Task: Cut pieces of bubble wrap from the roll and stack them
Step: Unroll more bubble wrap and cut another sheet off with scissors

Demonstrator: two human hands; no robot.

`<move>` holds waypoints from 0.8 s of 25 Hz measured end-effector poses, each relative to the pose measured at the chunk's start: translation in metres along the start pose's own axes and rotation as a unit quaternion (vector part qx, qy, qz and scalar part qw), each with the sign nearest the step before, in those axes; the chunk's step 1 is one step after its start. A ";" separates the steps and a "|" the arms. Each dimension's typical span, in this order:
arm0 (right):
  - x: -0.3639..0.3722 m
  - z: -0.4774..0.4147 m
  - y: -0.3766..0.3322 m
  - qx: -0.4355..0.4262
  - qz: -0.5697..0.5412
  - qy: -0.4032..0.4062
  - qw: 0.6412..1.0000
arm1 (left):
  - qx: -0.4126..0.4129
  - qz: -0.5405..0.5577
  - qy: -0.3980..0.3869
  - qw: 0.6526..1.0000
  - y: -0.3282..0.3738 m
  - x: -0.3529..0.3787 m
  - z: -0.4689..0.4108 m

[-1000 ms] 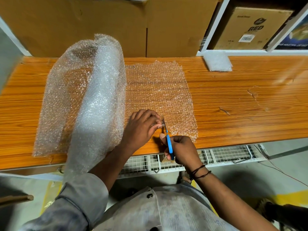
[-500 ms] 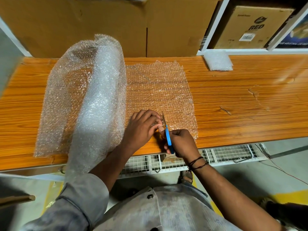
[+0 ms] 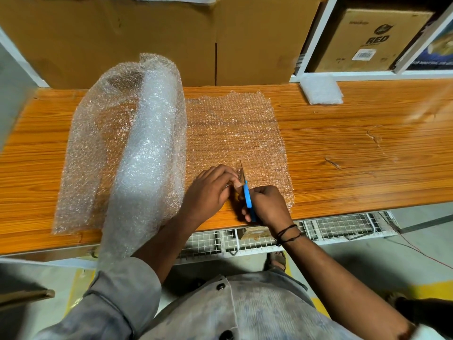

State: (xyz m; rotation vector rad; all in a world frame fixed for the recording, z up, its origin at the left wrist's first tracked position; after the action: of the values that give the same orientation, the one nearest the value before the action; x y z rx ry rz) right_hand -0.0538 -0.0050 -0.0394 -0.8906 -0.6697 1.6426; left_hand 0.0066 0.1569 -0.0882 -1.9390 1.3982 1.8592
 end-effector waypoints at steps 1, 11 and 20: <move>0.000 -0.001 -0.001 0.000 0.006 0.002 1.000 | 0.002 0.002 -0.001 1.000 0.001 -0.001 0.000; -0.008 -0.009 -0.013 -0.008 0.033 0.006 0.999 | -0.005 -0.009 -0.014 1.000 -0.001 0.001 -0.001; -0.013 -0.016 -0.023 -0.006 0.087 0.003 0.996 | -0.002 -0.017 0.001 1.000 -0.004 0.003 -0.001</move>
State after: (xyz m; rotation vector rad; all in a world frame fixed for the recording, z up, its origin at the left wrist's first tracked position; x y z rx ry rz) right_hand -0.0263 -0.0125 -0.0267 -0.9847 -0.6112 1.7915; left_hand 0.0095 0.1566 -0.0923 -1.9541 1.3542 1.8478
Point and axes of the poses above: each hand's wrist, its own z-axis away from the middle knuckle, its own x-axis out of the palm, y = z × x, the point moved 2 cm from there along -z, towards the middle knuckle, and after that the axes turned 11 degrees about -y, right-handed, at the moved point
